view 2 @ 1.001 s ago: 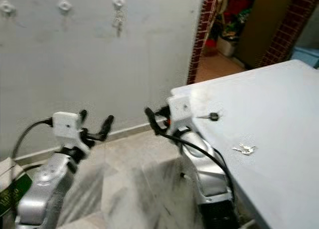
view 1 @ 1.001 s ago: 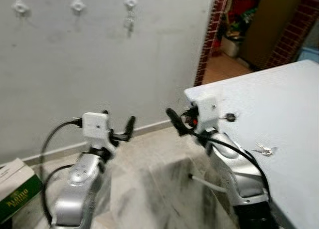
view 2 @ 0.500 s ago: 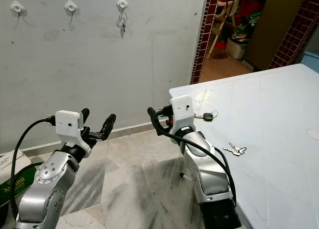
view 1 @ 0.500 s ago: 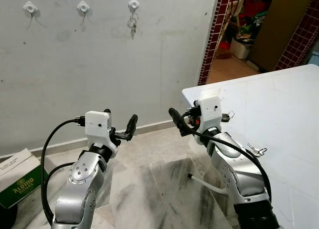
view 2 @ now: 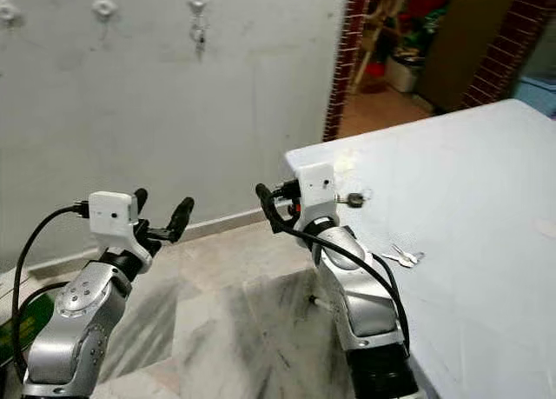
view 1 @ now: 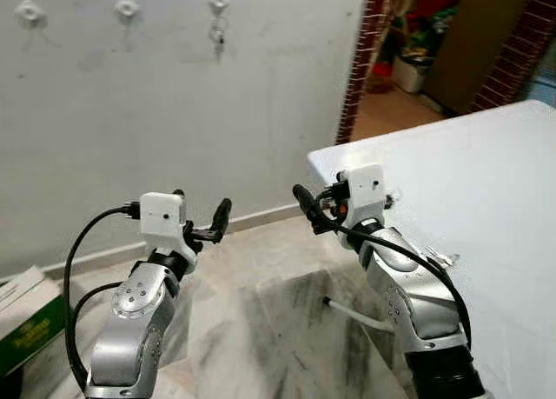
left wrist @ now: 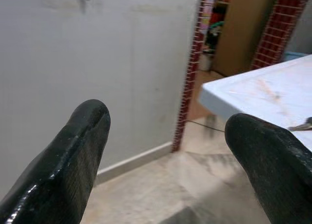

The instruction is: Hang keys on a hook

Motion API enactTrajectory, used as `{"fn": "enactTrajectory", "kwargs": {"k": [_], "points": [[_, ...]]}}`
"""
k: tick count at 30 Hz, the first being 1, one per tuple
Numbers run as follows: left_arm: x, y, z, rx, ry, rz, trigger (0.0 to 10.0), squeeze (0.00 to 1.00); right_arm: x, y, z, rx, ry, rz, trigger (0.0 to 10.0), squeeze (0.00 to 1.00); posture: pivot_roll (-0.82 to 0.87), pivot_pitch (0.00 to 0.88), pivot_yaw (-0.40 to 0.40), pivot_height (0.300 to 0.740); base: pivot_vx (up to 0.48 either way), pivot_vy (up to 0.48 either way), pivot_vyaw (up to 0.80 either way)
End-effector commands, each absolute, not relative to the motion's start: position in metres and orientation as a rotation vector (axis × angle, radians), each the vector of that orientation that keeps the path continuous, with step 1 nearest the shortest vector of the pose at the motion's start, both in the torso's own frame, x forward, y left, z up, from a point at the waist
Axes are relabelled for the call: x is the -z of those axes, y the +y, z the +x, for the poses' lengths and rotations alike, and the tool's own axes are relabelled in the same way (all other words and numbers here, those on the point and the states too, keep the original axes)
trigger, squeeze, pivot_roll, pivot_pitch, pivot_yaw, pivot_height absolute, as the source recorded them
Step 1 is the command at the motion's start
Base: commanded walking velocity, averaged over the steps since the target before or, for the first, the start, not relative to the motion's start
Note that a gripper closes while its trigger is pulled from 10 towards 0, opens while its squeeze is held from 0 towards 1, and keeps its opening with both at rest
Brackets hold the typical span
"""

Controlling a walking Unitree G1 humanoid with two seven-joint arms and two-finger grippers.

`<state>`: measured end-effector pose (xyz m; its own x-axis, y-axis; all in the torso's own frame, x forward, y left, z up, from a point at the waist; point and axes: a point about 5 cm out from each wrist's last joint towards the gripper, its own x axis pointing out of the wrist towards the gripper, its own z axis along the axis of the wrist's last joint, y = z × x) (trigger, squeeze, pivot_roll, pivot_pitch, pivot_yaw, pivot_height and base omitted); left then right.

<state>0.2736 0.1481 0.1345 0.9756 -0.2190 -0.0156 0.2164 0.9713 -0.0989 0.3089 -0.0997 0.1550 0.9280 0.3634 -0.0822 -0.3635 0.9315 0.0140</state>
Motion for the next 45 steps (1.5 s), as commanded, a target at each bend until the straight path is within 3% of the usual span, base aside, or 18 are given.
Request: {"fn": "enactTrajectory", "kwargs": {"k": [1,13,23,34,45], "points": [[-0.134,0.149,0.276,0.215,0.039,-0.114,10.0,0.00,-0.157,-0.100,0.310,-0.365,0.084,-0.002,10.0,0.00,0.04,0.000,-0.015,0.740,0.000,0.000,-0.79],[-0.125,0.147,0.278,0.208,0.110,-0.116,10.0,0.00,-0.146,-0.132,0.324,-0.131,0.157,-0.089,10.0,0.00,0.04,0.000,-0.023,0.740,0.000,0.000,-0.78],[-0.122,0.143,0.278,0.229,0.119,-0.101,10.0,0.00,-0.147,-0.131,0.325,-0.127,0.148,-0.110,10.0,0.00,0.03,0.000,-0.029,0.740,0.000,0.000,-0.75],[-0.124,0.144,0.279,0.230,0.110,-0.102,10.0,0.00,-0.148,-0.129,0.325,-0.136,0.138,-0.106,10.0,0.00,0.03,0.002,-0.027,0.740,0.000,0.000,0.00],[-0.124,0.146,0.278,0.232,0.107,-0.101,10.0,0.00,-0.145,-0.128,0.324,-0.139,0.150,-0.105,10.0,0.00,0.03,0.003,-0.024,0.740,0.000,-0.308,0.00]]}}
